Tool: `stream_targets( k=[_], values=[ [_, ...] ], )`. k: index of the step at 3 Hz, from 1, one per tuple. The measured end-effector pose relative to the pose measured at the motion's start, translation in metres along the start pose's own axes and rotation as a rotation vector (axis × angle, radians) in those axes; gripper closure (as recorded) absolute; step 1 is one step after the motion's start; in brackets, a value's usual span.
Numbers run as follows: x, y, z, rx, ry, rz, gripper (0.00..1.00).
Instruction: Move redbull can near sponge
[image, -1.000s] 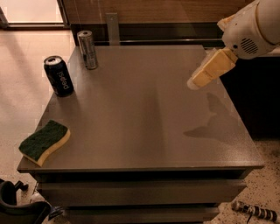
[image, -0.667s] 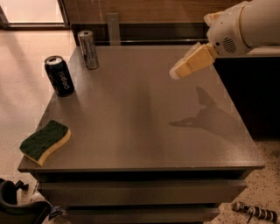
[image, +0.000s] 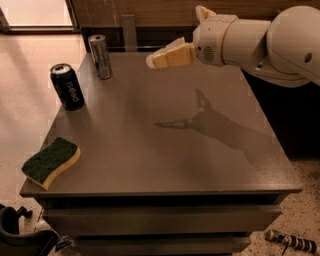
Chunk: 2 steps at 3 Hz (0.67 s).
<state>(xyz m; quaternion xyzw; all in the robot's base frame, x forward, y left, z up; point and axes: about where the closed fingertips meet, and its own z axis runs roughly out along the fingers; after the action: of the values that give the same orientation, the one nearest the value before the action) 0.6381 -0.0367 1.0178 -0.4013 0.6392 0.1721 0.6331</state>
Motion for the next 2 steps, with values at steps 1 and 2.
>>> stream_targets(
  k=[1,2],
  values=[
    [-0.0155,0.0005,0.0118,0.029,-0.045,-0.008,0.0],
    [-0.0132,0.0015,0.0102,0.021,-0.036,-0.008,0.0]
  ],
)
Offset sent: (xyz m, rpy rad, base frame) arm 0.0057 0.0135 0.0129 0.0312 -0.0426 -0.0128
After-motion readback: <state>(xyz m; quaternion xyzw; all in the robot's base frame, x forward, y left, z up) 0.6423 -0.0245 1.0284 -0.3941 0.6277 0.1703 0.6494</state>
